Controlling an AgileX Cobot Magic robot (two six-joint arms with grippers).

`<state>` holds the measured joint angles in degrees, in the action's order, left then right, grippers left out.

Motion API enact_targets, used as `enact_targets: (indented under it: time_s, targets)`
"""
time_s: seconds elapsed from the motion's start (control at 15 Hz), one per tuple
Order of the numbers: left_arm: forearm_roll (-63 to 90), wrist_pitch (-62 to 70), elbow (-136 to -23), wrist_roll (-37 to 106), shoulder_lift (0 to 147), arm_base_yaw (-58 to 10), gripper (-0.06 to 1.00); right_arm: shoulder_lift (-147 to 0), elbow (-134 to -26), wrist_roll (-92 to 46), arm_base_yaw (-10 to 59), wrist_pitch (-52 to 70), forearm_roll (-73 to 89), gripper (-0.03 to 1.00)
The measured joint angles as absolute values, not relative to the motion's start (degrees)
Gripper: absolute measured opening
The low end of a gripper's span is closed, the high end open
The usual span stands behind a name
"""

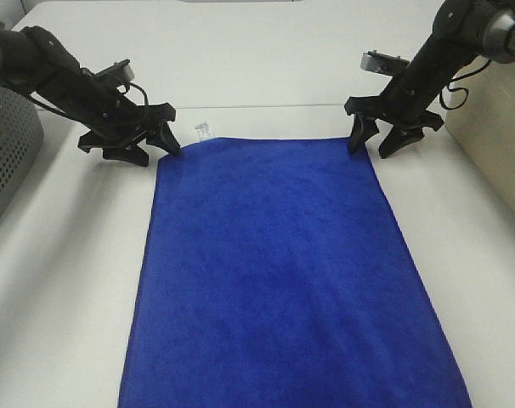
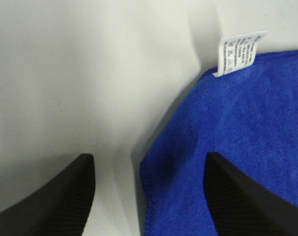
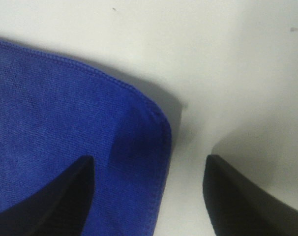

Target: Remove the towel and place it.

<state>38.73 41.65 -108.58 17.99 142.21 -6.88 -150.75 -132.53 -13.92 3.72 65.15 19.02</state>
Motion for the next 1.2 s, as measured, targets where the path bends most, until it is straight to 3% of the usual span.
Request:
enact_targets:
  time_s: [0.6, 0.73, 0.8, 0.87, 0.93, 1.0, 1.2]
  targets:
    - [43.5, 41.9, -117.1, 20.5, 147.7, -10.9, 0.58, -153.2, -133.4, -15.0, 3.8, 63.3, 26.8, 0.59]
    - [43.2, 42.2, -119.7, 20.2, 149.4, -12.3, 0.48, -153.3, -133.4, -16.2, 4.0, 62.1, 27.2, 0.48]
    - [42.4, 42.4, -120.7, 19.8, 150.0, -12.8, 0.38, -153.6, -133.4, -16.4, 4.1, 61.7, 26.8, 0.35]
    - [41.3, 42.4, -121.0, 19.6, 150.2, -13.0, 0.25, -153.6, -133.4, -16.4, 4.1, 61.5, 26.3, 0.29]
    - [40.2, 42.4, -121.1, 19.4, 150.3, -13.0, 0.14, -153.8, -133.4, -16.4, 4.1, 61.3, 25.7, 0.06]
    - [39.1, 42.5, -121.2, 19.4, 150.3, -13.0, 0.04, -153.8, -133.4, -16.4, 4.1, 61.2, 25.4, 0.02]
    - [36.8, 43.1, -121.3, 19.4, 150.1, -13.1, 0.02, -153.8, -133.4, -16.4, 4.1, 61.1, 25.4, 0.02]
